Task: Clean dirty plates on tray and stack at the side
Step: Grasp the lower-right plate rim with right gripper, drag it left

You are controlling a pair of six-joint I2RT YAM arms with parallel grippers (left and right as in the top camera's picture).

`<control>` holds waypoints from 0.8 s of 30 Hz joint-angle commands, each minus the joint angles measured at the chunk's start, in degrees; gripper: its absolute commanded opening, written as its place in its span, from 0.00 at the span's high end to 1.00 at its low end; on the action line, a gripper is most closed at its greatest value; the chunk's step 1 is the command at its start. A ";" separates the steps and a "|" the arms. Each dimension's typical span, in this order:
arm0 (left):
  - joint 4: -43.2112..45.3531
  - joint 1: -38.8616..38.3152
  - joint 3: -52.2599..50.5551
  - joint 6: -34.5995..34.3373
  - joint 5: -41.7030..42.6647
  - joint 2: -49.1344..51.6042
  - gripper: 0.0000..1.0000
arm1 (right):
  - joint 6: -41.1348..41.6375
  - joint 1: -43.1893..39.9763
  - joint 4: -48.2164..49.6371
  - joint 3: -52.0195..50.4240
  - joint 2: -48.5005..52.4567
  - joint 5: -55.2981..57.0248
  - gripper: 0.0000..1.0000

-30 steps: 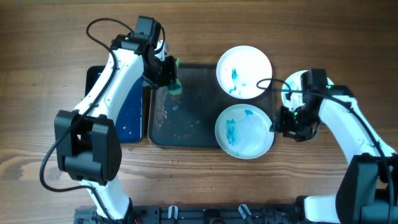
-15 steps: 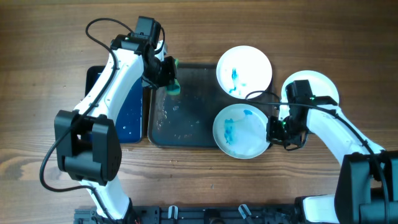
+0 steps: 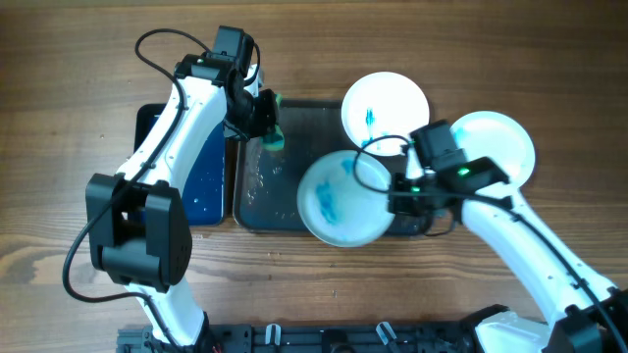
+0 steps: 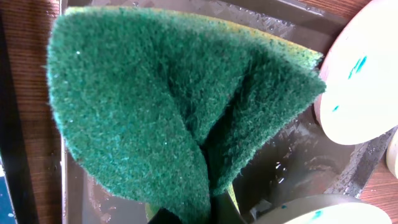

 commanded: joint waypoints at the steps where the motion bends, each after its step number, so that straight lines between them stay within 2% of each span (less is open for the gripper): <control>1: 0.04 -0.04 0.37 -0.55 -0.74 -1.14 0.96 | 11.32 7.34 5.33 1.81 1.81 11.06 0.96; 5: 0.04 0.00 0.37 -0.59 -1.40 -1.14 0.96 | 17.29 12.61 9.68 6.60 9.99 16.37 0.96; 10: 0.20 0.00 0.37 -0.81 -1.81 -1.14 0.96 | 18.21 14.67 9.84 14.14 21.73 15.50 0.96; 12: 0.20 0.00 0.37 -0.79 -1.79 -1.14 0.96 | 15.04 14.69 10.47 16.65 25.66 11.78 0.94; 17: 0.22 0.00 0.37 -0.81 -1.79 -1.14 0.96 | 7.58 14.40 12.87 17.73 27.65 9.79 0.69; 19: 0.20 -0.07 0.35 -0.98 -1.79 -1.05 0.96 | 6.03 13.66 13.68 17.73 27.82 9.68 0.65; 24: 0.20 -0.07 -0.28 -0.98 -1.77 -0.94 0.96 | 3.28 12.17 14.32 17.70 30.25 6.27 0.64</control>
